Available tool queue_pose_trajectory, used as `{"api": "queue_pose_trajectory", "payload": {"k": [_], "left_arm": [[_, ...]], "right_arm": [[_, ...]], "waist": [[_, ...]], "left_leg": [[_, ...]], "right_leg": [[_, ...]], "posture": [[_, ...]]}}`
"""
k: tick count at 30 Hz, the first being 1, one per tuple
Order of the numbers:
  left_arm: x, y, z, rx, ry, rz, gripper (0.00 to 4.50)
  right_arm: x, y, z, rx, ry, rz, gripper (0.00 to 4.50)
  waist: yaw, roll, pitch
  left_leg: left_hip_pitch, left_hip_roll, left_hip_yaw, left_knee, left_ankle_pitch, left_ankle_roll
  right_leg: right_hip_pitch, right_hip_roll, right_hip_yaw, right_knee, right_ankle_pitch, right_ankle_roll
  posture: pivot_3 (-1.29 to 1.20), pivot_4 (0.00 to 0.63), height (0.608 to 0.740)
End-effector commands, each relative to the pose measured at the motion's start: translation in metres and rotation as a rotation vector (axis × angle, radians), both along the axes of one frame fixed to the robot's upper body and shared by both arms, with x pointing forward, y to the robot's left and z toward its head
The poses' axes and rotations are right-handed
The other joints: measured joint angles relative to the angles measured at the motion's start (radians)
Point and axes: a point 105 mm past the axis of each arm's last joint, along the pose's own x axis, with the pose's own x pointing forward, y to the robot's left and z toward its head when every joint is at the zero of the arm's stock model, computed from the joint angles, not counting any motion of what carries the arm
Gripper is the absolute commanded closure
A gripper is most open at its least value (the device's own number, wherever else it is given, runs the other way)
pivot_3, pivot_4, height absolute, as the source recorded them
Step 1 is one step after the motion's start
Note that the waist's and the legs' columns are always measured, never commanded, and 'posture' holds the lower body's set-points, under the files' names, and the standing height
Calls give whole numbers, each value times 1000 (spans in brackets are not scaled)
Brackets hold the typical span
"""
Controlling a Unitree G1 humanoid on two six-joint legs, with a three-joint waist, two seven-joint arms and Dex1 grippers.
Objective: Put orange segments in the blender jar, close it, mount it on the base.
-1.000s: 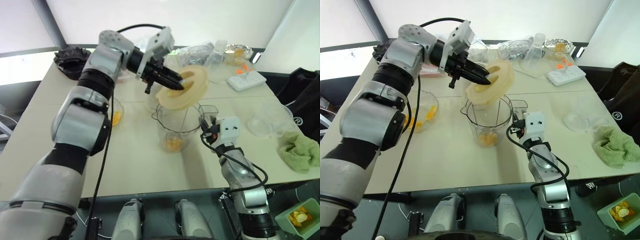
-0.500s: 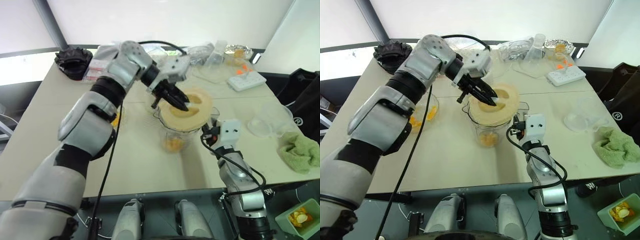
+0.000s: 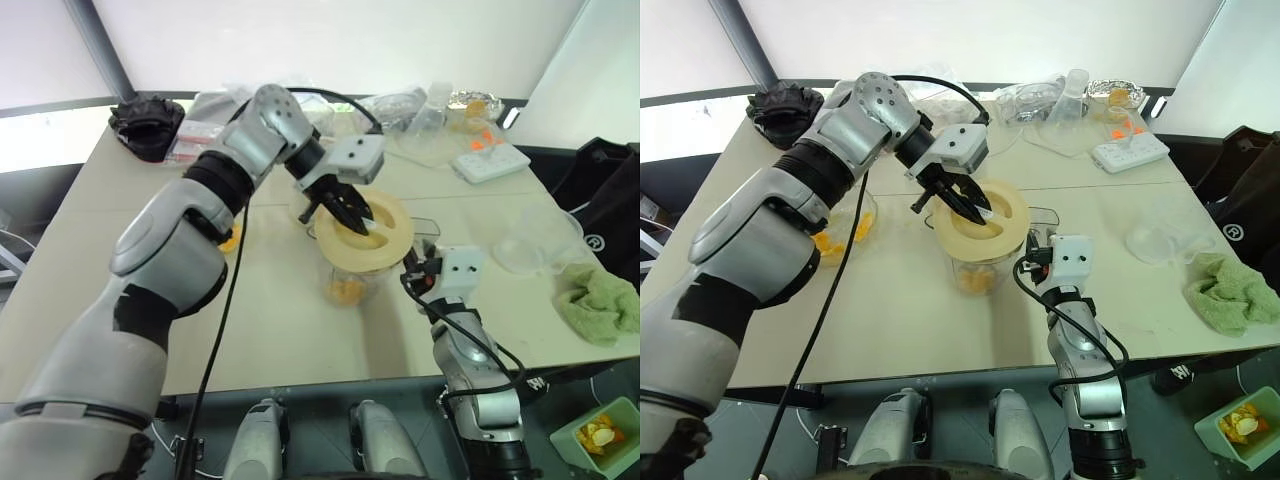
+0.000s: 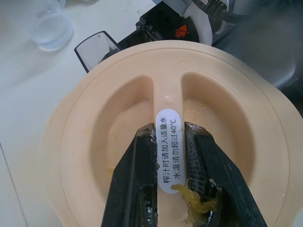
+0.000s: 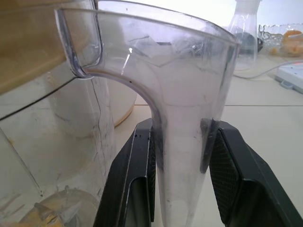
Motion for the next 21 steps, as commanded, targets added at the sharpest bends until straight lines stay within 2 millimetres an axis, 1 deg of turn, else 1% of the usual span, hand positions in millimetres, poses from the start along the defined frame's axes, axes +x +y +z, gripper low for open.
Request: {"api": "queue_pose_trajectory", "payload": {"k": [1, 4, 7, 10, 16, 21], "left_arm": [[-2, 3, -26, 96, 32, -6, 4088], [-3, 3, -30, 97, 61, 5, 4088], [-1, 2, -33, 99, 125, 75, 4088], [4, 0, -37, 101, 143, 152, 4088], [7, -3, -40, 129, 185, 287, 4088], [14, -4, -47, 150, 165, 435, 4088]], "right_arm": [[-1, 3, 30, 68, -134, 18, 3373], [-2, 6, 34, 89, -158, 36, 3373], [-3, 8, 39, 103, -184, 52, 3373], [-5, 8, 43, 114, -212, 59, 3373], [-6, 13, 43, 101, -225, 84, 3373], [-8, 15, 43, 106, -224, 90, 3373]], "waist": [[-1, 0, 0], [-1, 0, 0], [-1, 0, 0], [1, 0, 0], [2, 0, 0], [3, 0, 0]], "left_leg": [[0, 0, 0, 0, 0, 0], [0, 0, 0, 0, 0, 0], [0, 0, 0, 0, 0, 0], [0, 0, 0, 0, 0, 0], [-1, 0, 0, 0, 0, 0], [-1, 0, 0, 0, 0, 0]], "right_leg": [[0, 0, 0, 0, 0, 0], [0, 0, 0, 0, 0, 0], [0, 0, 0, 0, 0, 0], [0, 0, 0, 0, 0, 0], [0, 0, 0, -1, 0, 0], [0, 0, 0, -1, 0, 0]], "posture": [[0, 150, 740], [0, 150, 740], [0, 150, 740], [0, 150, 740], [0, 150, 740], [0, 150, 740]]}}
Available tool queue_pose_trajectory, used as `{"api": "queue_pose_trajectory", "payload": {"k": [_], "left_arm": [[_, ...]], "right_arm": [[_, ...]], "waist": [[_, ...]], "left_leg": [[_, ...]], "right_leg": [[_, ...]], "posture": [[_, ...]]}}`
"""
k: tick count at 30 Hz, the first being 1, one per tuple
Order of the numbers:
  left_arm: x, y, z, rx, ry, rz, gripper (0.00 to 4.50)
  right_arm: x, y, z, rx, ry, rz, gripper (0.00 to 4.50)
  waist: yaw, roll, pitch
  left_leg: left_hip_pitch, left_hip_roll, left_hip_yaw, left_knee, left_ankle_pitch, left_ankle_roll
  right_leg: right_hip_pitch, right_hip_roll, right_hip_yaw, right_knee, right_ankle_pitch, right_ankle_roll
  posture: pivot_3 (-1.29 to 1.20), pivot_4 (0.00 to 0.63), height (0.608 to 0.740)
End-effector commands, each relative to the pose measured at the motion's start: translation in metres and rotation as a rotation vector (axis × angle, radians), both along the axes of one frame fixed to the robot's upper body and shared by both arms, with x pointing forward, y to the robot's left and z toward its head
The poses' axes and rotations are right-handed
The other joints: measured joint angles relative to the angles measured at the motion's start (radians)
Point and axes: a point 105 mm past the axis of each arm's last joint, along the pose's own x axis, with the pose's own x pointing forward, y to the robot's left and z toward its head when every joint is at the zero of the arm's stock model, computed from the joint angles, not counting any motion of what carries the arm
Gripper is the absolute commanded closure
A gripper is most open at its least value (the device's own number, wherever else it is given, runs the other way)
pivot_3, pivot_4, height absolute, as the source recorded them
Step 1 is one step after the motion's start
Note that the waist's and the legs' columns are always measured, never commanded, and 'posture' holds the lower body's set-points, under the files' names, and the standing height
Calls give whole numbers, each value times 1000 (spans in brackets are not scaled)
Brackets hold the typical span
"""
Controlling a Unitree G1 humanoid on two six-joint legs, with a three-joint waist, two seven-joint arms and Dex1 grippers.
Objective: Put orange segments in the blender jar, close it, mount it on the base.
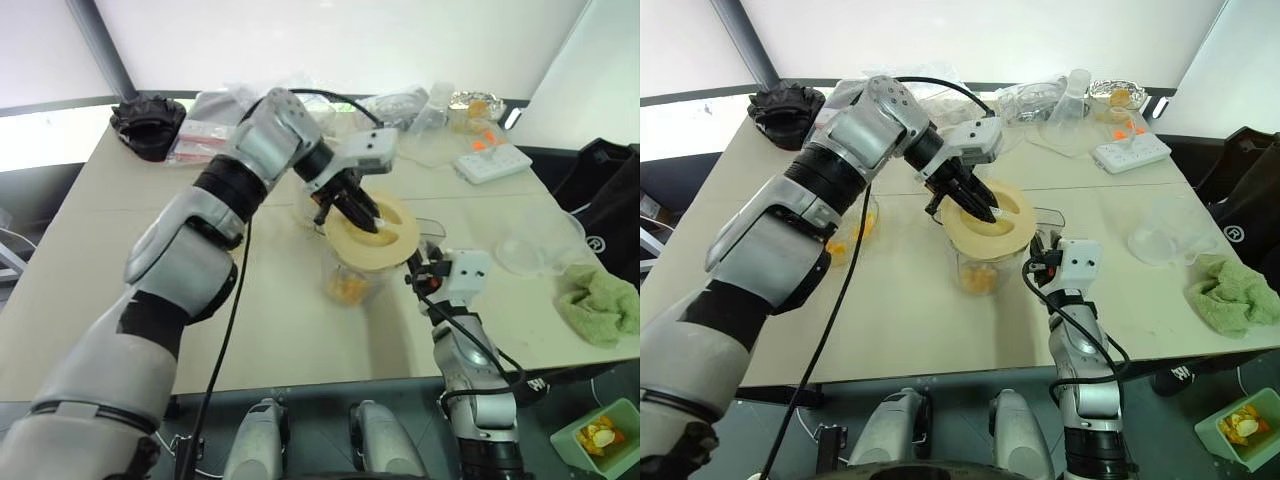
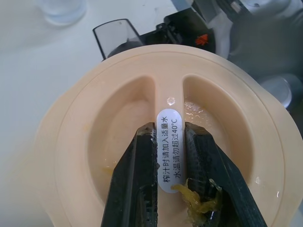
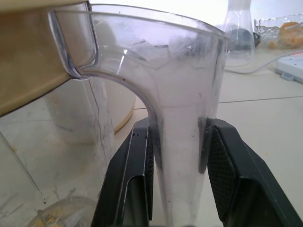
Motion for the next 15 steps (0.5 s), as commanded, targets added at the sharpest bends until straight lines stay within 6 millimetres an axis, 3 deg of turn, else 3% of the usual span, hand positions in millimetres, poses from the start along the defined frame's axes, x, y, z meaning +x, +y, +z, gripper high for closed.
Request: {"api": "queue_pose_trajectory", "payload": {"k": [1, 15], "left_arm": [[12, 9, -44, 129, 39, 205, 4088], [16, 13, -46, 82, 39, 478, 4088]], "right_arm": [[-8, 19, 47, 40, -210, 85, 3373], [-13, 19, 45, 26, -195, 94, 3373]], "waist": [[1, 0, 0], [4, 1, -5]], "left_leg": [[0, 0, 0, 0, 0, 0], [8, 0, -1, -1, 0, 0]], "right_leg": [[0, 0, 0, 0, 0, 0], [9, -1, 0, -1, 0, 0]], "posture": [[0, 150, 740], [0, 150, 740]]}}
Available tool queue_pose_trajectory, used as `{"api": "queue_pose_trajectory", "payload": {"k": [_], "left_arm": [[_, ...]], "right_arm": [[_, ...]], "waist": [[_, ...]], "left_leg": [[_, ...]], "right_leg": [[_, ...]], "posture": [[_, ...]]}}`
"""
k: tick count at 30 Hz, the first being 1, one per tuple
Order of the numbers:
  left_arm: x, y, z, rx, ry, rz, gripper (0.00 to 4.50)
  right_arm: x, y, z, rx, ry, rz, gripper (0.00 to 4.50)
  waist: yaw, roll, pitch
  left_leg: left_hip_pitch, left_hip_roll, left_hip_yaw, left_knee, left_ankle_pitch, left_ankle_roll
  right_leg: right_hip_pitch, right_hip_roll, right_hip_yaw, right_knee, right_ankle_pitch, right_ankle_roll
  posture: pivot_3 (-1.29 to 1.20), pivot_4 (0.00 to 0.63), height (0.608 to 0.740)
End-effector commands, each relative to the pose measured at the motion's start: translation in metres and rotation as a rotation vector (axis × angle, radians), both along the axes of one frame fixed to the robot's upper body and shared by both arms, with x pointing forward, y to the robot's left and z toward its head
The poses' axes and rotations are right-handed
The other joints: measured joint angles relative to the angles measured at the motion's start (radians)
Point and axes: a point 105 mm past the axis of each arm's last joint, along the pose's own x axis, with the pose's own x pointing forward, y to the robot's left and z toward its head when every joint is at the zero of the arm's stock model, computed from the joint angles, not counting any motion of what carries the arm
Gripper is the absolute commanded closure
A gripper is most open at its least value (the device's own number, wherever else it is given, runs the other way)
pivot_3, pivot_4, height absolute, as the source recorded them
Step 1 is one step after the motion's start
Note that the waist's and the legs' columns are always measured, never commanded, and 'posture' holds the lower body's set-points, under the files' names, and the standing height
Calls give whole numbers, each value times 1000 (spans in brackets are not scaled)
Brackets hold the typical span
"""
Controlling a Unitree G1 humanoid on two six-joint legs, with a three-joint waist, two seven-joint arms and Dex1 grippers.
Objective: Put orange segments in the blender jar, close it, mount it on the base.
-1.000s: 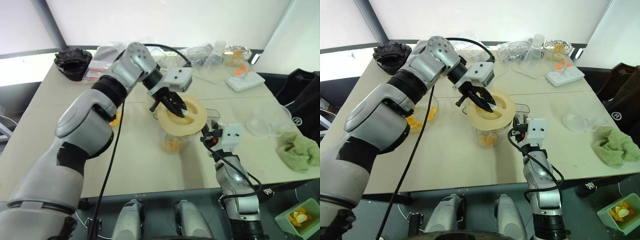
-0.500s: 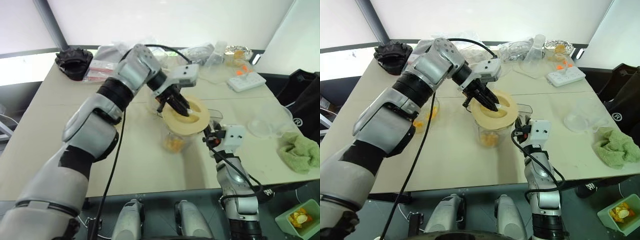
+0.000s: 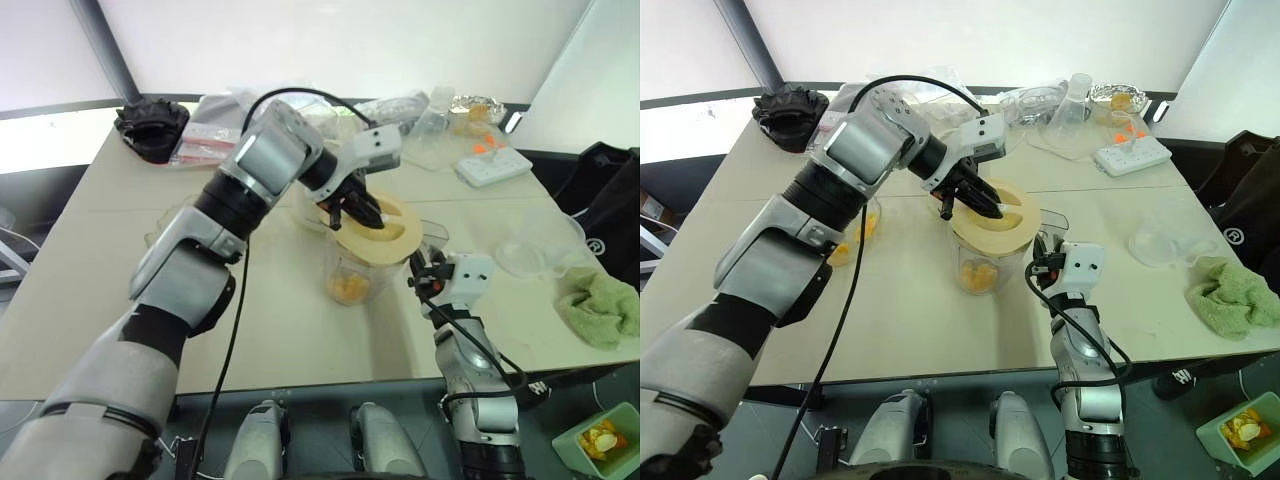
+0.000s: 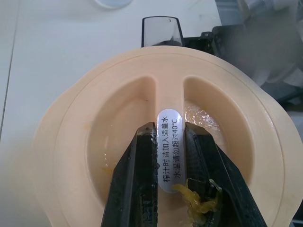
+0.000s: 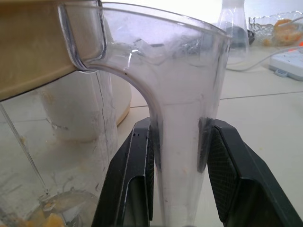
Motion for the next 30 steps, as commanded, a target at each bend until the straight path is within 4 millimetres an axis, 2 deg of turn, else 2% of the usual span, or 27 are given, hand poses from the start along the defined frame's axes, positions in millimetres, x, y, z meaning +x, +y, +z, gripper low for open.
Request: {"api": "queue_pose_trajectory", "payload": {"k": [1, 8, 15, 17, 18, 23, 29, 30], "left_arm": [[15, 17, -43, 117, 26, 194, 4088], [10, 19, -39, 92, 31, 193, 4088], [9, 19, -23, 8, 62, 222, 4088], [9, 21, -19, -13, 54, 218, 3142], [9, 21, -17, -26, 51, 210, 2887], [16, 20, -5, -102, -46, 164, 559], [17, 8, 35, -334, -84, 115, 559], [19, 6, 48, -394, -81, 127, 559]], "right_arm": [[-10, 23, 51, 24, -213, 110, 3373], [-8, 22, 52, 18, -216, 119, 3373], [-8, 22, 52, 13, -216, 119, 3373], [-8, 21, 52, 9, -214, 122, 3430], [-8, 21, 52, 7, -212, 123, 3430], [-6, 21, 51, -8, -207, 134, 3430], [-5, 19, 51, -15, -206, 137, 3430], [-5, 20, 51, -17, -205, 139, 3430]], "waist": [[0, 0, 0], [-4, 0, 0], [-4, 0, 0], [-6, 1, 0], [-9, 0, 1], [-10, 0, 2], [-8, 1, 2], [-8, 1, 2]], "left_leg": [[3, 0, -1, -1, 0, 0], [5, 0, -1, -2, 0, 0], [4, -1, -1, -2, 0, 0], [4, -1, 0, -3, 0, 0], [4, -2, 0, -3, 0, 0], [1, -2, 1, -5, 0, 0], [-3, -2, 2, -4, 0, 0], [-5, -2, 2, -4, 0, 0]], "right_leg": [[2, -1, 0, -1, 0, 0], [4, -7, 0, -1, -2, -1], [3, -9, -1, -1, -2, -1], [3, -9, -1, -2, -2, 0], [3, -9, -1, -2, -3, 0], [-3, -8, 0, 0, -3, 1], [-8, -6, 0, 1, -2, 1], [-9, -6, 0, 1, -2, 1]], "posture": [[0, 150, 740], [0, 150, 740], [0, 150, 740], [0, 150, 740], [0, 150, 740], [0, 150, 740], [0, 150, 740], [0, 150, 740]]}}
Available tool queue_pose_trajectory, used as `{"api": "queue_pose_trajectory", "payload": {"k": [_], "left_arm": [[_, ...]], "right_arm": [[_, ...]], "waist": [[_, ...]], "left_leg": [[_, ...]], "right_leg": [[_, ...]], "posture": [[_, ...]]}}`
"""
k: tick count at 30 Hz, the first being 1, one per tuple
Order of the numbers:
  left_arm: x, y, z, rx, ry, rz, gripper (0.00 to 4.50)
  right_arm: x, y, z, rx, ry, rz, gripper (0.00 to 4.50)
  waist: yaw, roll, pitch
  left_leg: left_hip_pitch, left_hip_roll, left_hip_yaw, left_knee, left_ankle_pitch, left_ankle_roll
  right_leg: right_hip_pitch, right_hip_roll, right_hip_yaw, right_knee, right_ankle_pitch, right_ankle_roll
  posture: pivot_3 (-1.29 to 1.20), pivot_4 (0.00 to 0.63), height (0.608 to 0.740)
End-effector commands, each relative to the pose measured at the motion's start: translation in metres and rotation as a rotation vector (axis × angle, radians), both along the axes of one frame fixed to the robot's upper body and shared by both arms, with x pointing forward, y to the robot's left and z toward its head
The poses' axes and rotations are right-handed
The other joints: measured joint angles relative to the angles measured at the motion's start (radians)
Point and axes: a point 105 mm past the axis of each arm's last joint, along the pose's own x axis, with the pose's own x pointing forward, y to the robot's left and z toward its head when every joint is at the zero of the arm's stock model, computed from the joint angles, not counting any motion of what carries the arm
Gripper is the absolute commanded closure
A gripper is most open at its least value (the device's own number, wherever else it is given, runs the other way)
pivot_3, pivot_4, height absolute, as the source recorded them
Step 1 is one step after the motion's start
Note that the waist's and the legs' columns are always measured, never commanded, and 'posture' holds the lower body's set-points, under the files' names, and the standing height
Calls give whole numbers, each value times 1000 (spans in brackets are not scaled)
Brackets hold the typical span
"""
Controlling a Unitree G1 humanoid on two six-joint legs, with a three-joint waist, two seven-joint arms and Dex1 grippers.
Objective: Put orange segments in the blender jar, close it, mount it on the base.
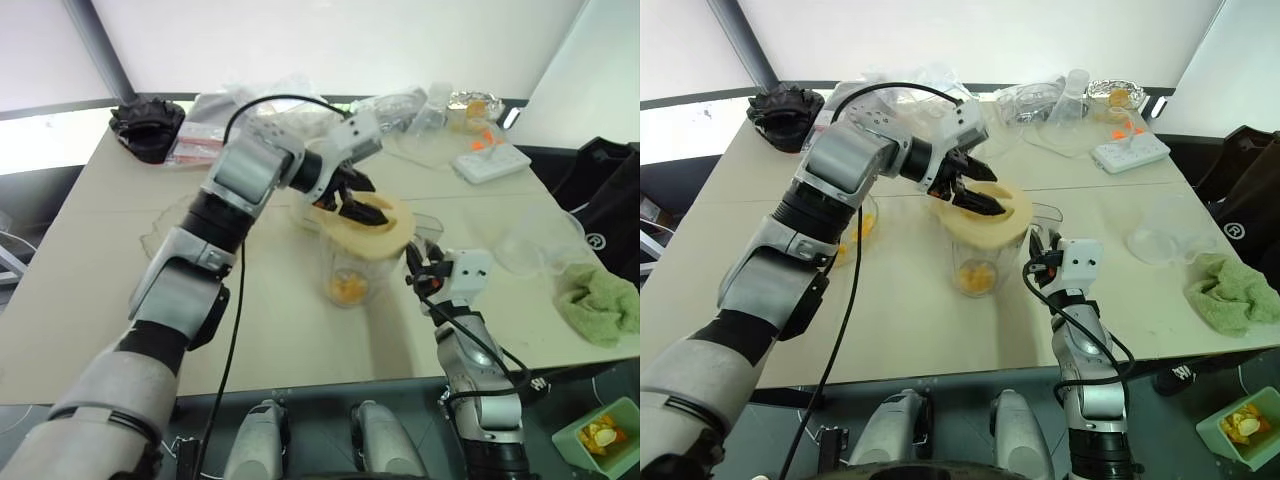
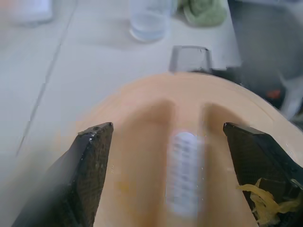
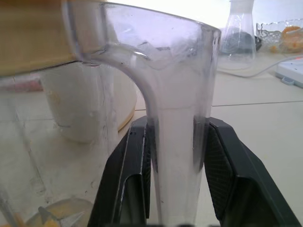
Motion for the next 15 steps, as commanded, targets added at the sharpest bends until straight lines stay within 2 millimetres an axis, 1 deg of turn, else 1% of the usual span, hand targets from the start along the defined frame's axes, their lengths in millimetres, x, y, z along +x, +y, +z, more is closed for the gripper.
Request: {"api": "queue_pose_trajectory", "payload": {"k": [1, 3, 7, 9, 10, 12, 15], "left_arm": [[6, -5, 45, -183, -62, 30, 559], [8, -6, 66, -294, -79, 48, 559], [7, -3, 87, -418, -53, 61, 559], [6, 10, 92, -472, -60, 65, 559], [6, 22, 87, -472, -68, 78, 559], [7, 37, 77, -454, -95, 104, 559], [7, 68, 57, -408, -160, 198, 559]], "right_arm": [[-6, 11, 39, 20, -161, 57, 3430], [-6, 11, 39, 20, -161, 60, 3430], [-7, 10, 39, 19, -164, 59, 3430], [-6, 7, 43, 23, -176, 48, 3430], [-5, 5, 47, 19, -187, 39, 3430], [-5, 2, 53, 13, -202, 28, 3430], [-2, -8, 68, 33, -232, -8, 3430]], "waist": [[0, 0, 0], [1, 0, 2], [1, 0, 2], [1, 0, 3], [-3, 0, 3], [-8, 2, 3], [-8, 2, 3]], "left_leg": [[-3, 0, 0, 1, 0, 0], [-7, 0, 0, 2, 0, 0], [-8, 0, 0, 1, 0, 0], [-8, -1, 1, 1, 0, 0], [-8, 0, 1, 1, 0, 0], [-7, 0, 1, 1, 0, 0], [-6, 1, 0, 1, 0, 0]], "right_leg": [[-2, 1, 0, 0, 0, 0], [-6, 2, 0, 0, 0, 1], [-6, 3, 0, 0, 1, 5], [-6, 3, 0, 0, 1, 5], [-6, 3, 0, 1, 1, 5], [-6, 3, 1, 2, 1, 5], [-6, 5, 1, 3, 1, 5]], "posture": [[0, 150, 740], [0, 150, 740], [0, 150, 740], [0, 150, 740], [0, 150, 740], [0, 150, 740], [0, 150, 740]]}}
